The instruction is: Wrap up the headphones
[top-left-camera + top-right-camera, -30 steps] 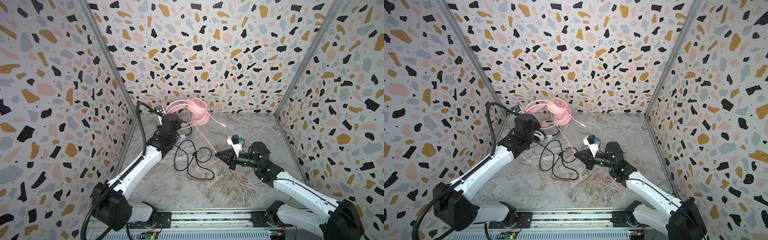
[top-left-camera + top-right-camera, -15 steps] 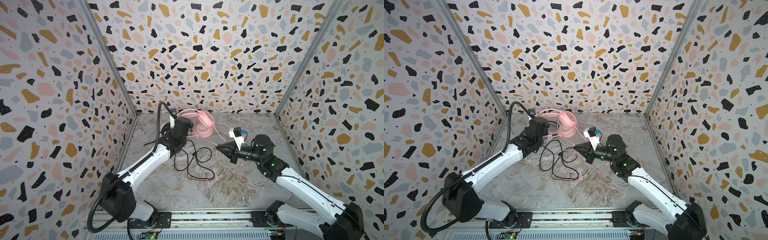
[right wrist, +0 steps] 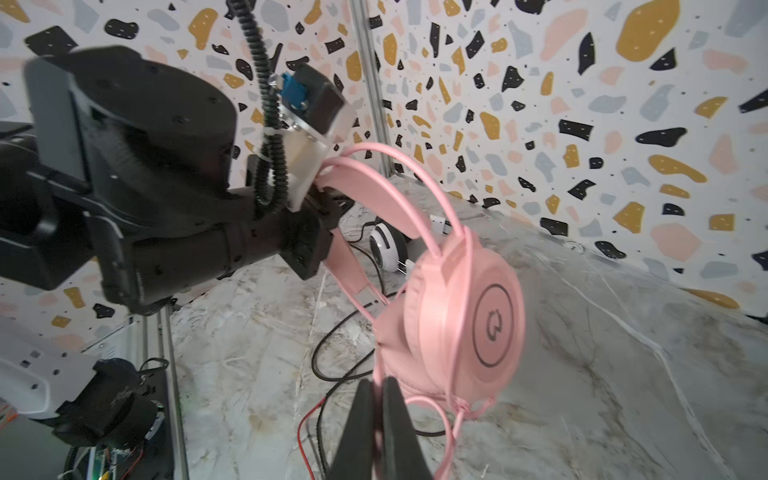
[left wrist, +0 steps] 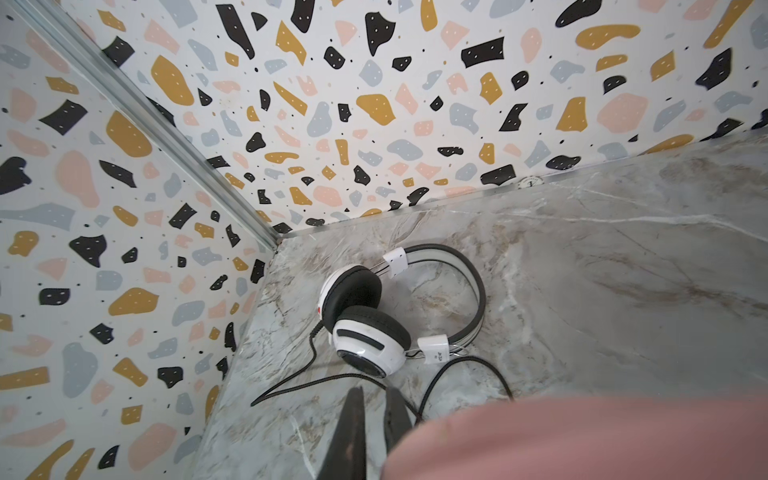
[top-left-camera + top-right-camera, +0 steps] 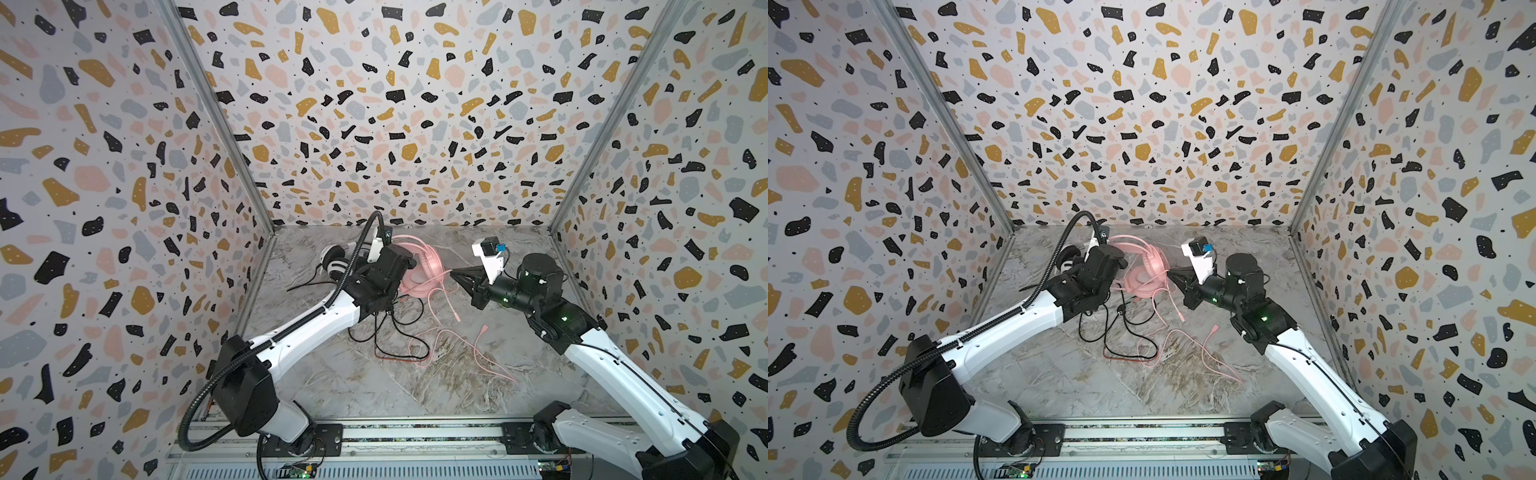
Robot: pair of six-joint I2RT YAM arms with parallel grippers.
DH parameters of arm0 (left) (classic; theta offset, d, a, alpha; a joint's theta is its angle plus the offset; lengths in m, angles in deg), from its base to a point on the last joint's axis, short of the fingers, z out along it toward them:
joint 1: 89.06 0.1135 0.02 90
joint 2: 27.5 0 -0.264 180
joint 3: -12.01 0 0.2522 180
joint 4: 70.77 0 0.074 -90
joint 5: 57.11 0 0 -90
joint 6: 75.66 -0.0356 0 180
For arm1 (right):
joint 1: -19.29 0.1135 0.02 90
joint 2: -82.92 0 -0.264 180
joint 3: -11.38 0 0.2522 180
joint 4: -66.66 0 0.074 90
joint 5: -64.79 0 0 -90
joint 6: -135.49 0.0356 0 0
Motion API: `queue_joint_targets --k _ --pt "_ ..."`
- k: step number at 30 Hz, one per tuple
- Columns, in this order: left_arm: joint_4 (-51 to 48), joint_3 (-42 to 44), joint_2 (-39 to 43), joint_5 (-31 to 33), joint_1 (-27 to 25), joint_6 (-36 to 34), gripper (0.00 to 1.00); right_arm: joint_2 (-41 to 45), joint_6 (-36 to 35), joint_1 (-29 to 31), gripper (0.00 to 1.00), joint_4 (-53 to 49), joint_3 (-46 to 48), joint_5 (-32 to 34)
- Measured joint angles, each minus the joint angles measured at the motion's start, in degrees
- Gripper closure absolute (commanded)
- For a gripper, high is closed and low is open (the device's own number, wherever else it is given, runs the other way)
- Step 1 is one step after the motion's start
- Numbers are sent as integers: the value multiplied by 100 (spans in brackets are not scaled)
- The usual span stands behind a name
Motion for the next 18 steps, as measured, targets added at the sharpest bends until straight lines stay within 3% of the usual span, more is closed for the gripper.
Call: queue_joint_targets --k 12,18 --pt "111 55 195 1513 -68 -160 100 0 -85 -144 100 -363 0 328" --pt "177 70 225 1672 -87 -297 100 0 -153 -142 100 -446 0 597"
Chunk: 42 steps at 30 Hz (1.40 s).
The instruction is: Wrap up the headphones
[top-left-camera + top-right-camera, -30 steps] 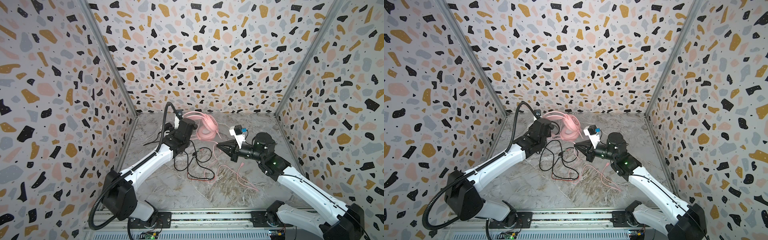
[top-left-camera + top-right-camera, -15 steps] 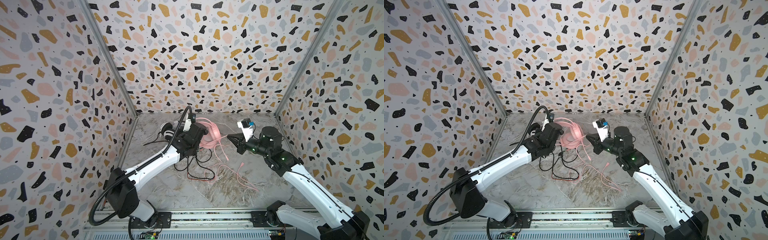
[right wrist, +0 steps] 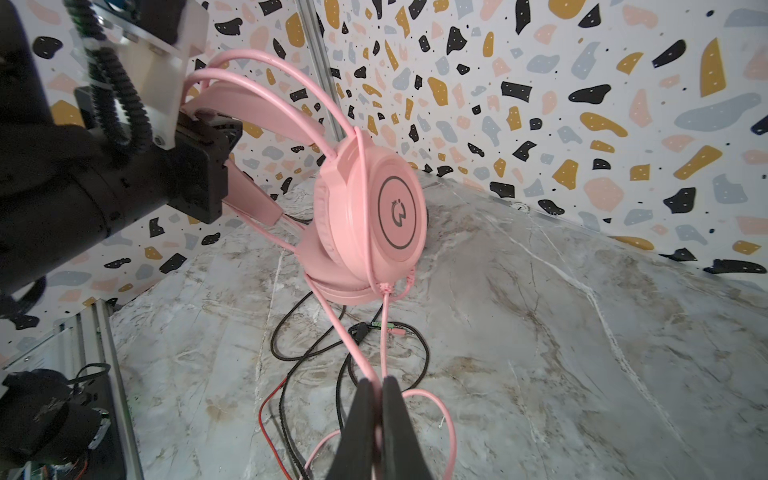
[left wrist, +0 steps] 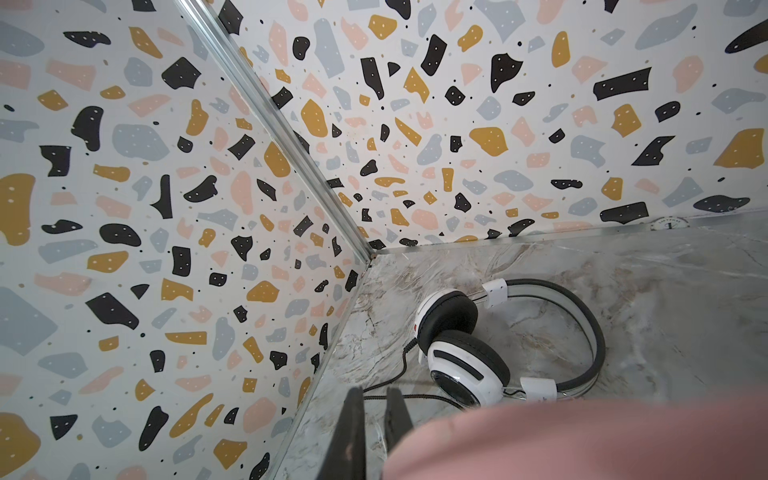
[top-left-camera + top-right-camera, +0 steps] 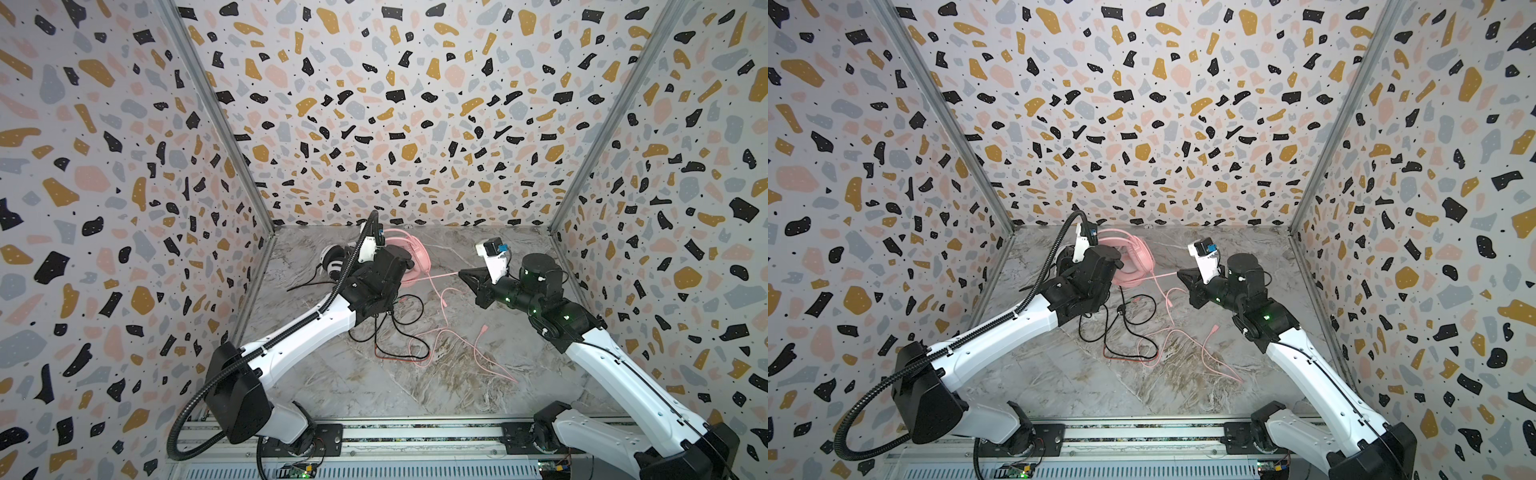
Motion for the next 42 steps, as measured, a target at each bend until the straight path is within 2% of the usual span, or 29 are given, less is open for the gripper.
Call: queue_joint_targets --k 7,12,22,31,36,42 --pt "-374 -247 -487 -249 -127 -37 100 -22 -177 7 100 -72 -111 175" --pt "-529 -249 -601 -750 -341 -225 100 -146 -365 7 100 -131 -304 175" --pt "-776 -345 -518 -3198 -326 -717 100 -299 -533 -2 100 -46 -575 -267" --pt "-826 -271 -518 -5458 -249 -935 100 -573 -221 -13 100 321 -579 -778" --pt "-702 -208 -518 -6234 -212 -894 100 -608 -87 -13 100 393 -579 -896" --pt "-514 -92 -413 -6620 -190 -859 100 -603 31 -109 100 404 -573 -826"
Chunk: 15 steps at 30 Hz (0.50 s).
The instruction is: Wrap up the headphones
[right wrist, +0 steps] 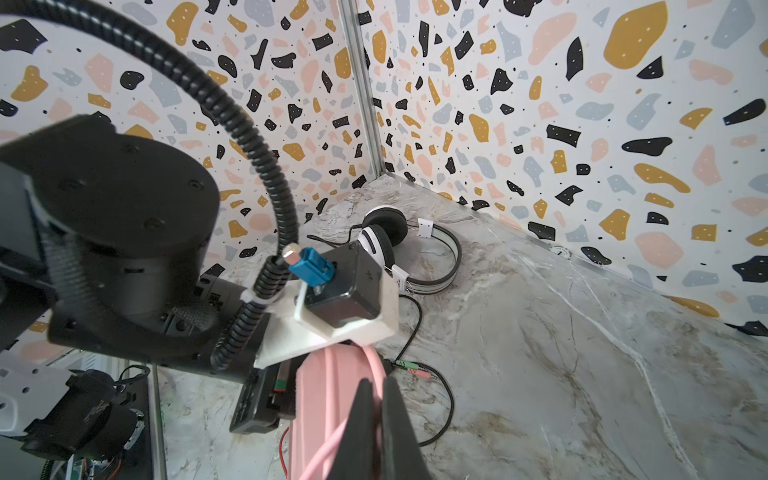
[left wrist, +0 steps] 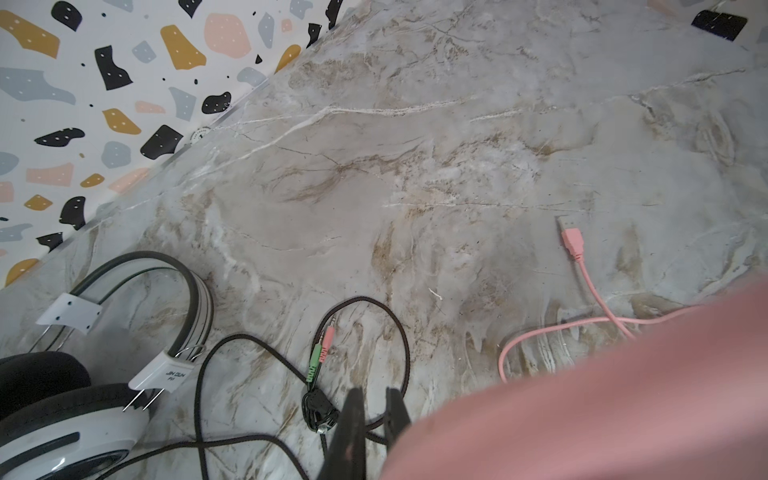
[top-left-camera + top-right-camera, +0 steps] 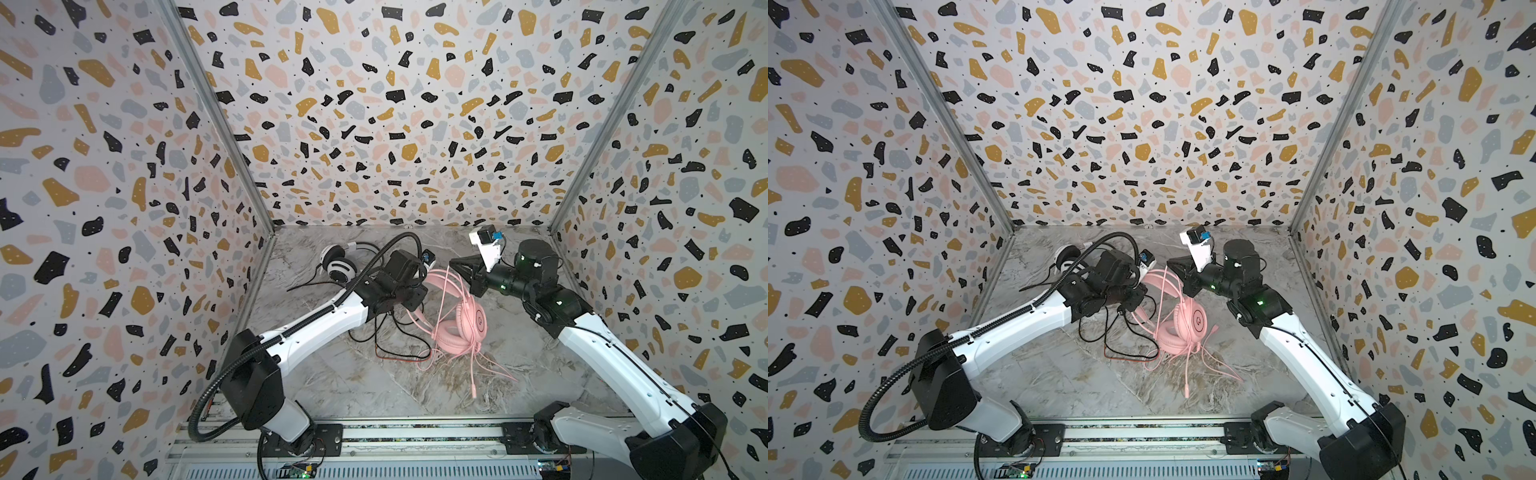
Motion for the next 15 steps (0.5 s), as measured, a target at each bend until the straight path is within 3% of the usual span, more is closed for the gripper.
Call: queue_joint_targets --k 9,15 --pt "367 459 535 221 57 184 100 251 262 -739 100 -85 236 -245" --pt "273 487 719 678 103 136 100 273 323 -850 100 -90 306 -201"
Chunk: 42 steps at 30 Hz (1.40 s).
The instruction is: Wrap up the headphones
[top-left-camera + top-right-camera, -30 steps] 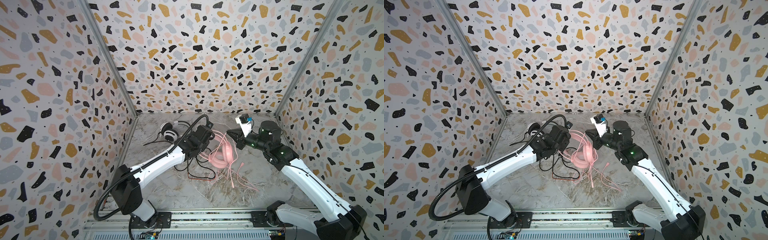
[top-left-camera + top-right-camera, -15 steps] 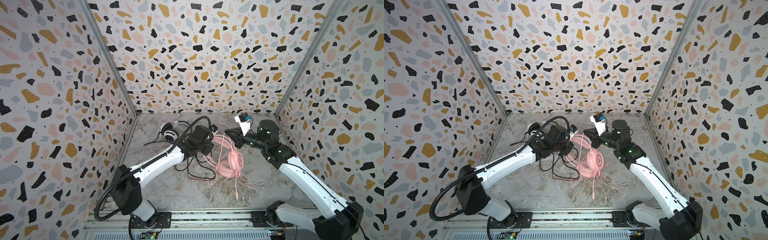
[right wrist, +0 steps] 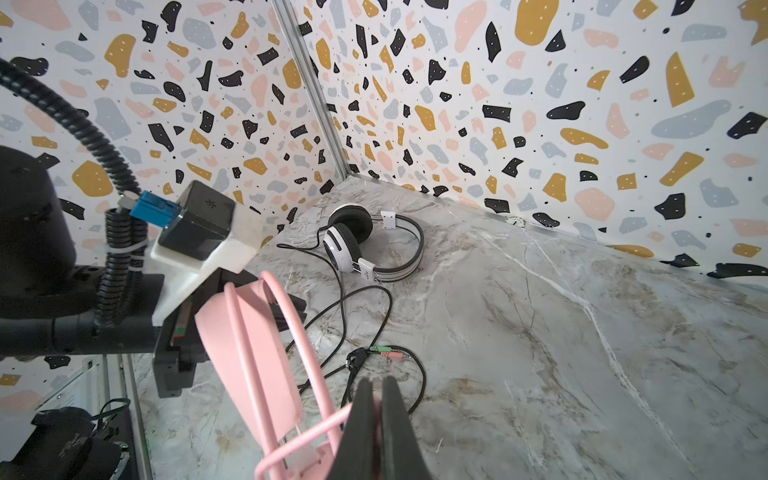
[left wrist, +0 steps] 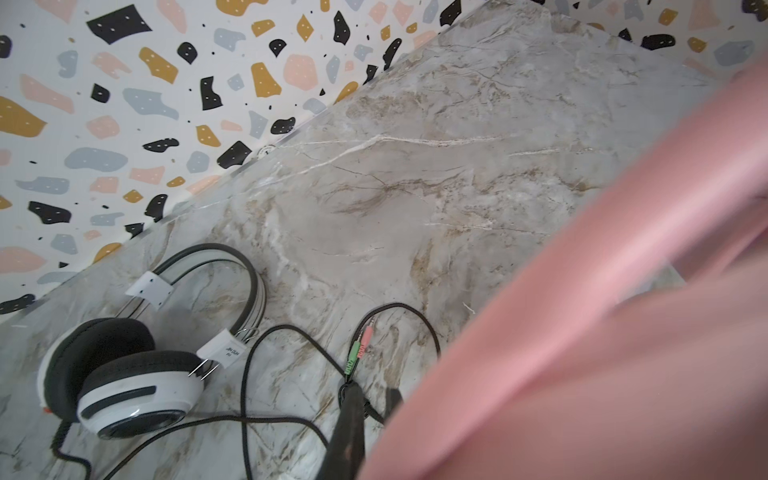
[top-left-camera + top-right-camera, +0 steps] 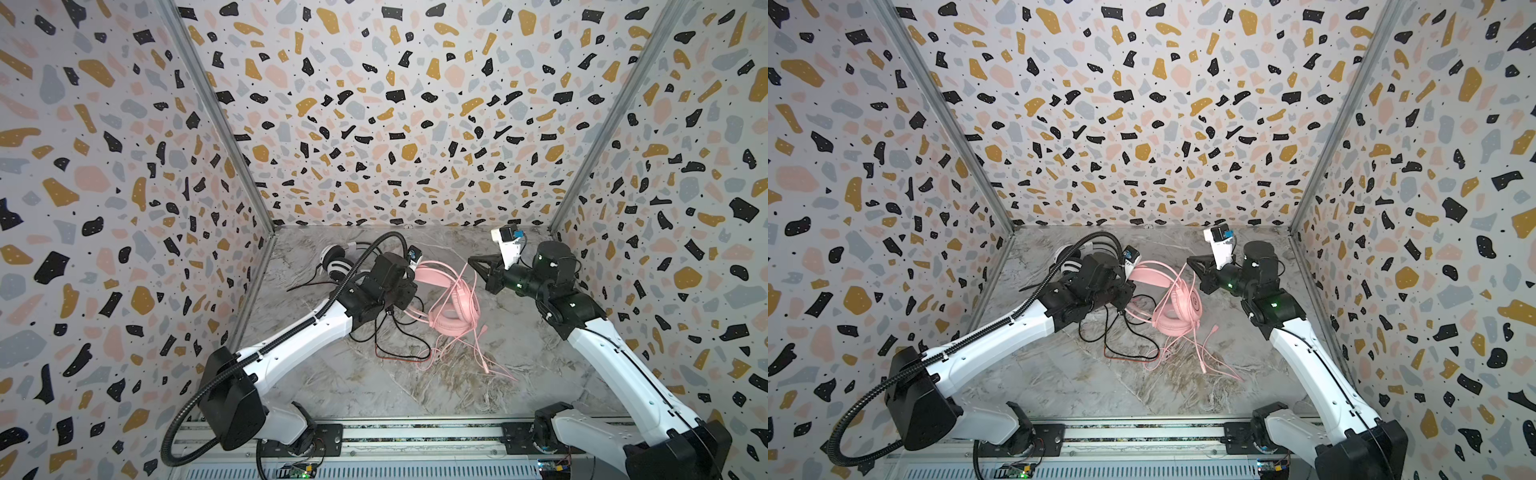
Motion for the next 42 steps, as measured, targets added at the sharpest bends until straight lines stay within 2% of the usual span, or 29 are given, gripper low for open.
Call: queue_joint_targets --k 8,15,26,35,42 --pt "-9 195 240 782 -9 11 100 -26 26 -94 100 -216 0 31" --pt "94 468 643 1725 -96 282 100 -52 107 -92 100 -439 -13 -125" --pt "417 800 1130 2490 -269 629 100 177 162 -39 100 -595 -118 -326" --pt "518 1069 1552 2588 -280 573 100 151 140 111 100 -737 -286 -258" --pt "439 1110 1585 1624 -177 299 100 -92 11 131 99 -780 -354 168"
